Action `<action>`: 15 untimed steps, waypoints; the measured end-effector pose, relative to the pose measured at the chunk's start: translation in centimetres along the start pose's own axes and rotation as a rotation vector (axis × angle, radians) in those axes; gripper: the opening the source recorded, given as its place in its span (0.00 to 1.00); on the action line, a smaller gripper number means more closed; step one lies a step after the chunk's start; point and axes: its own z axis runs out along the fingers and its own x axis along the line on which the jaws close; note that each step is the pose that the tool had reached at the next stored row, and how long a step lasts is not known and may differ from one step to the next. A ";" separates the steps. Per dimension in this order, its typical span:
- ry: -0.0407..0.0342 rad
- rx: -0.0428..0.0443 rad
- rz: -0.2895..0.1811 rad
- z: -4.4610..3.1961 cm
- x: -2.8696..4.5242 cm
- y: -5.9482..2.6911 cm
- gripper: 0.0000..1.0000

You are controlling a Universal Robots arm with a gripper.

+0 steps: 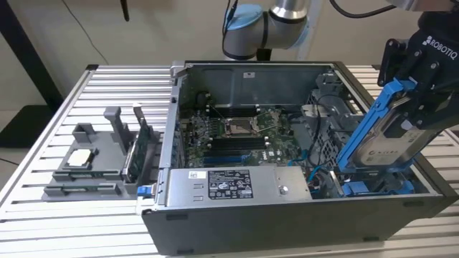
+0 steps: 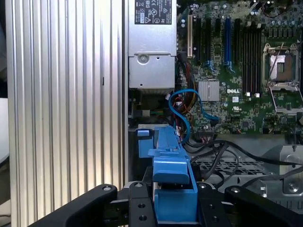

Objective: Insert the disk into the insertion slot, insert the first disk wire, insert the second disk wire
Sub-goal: 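Insert the disk into the insertion slot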

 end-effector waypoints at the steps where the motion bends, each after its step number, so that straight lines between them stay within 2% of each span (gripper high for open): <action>1: 0.0000 0.0000 0.000 0.00 0.00 0.00 0.33; 9: -0.0003 0.0000 0.000 0.07 0.00 0.00 0.33; 15: -0.0001 0.0000 0.000 0.69 0.00 -0.15 0.33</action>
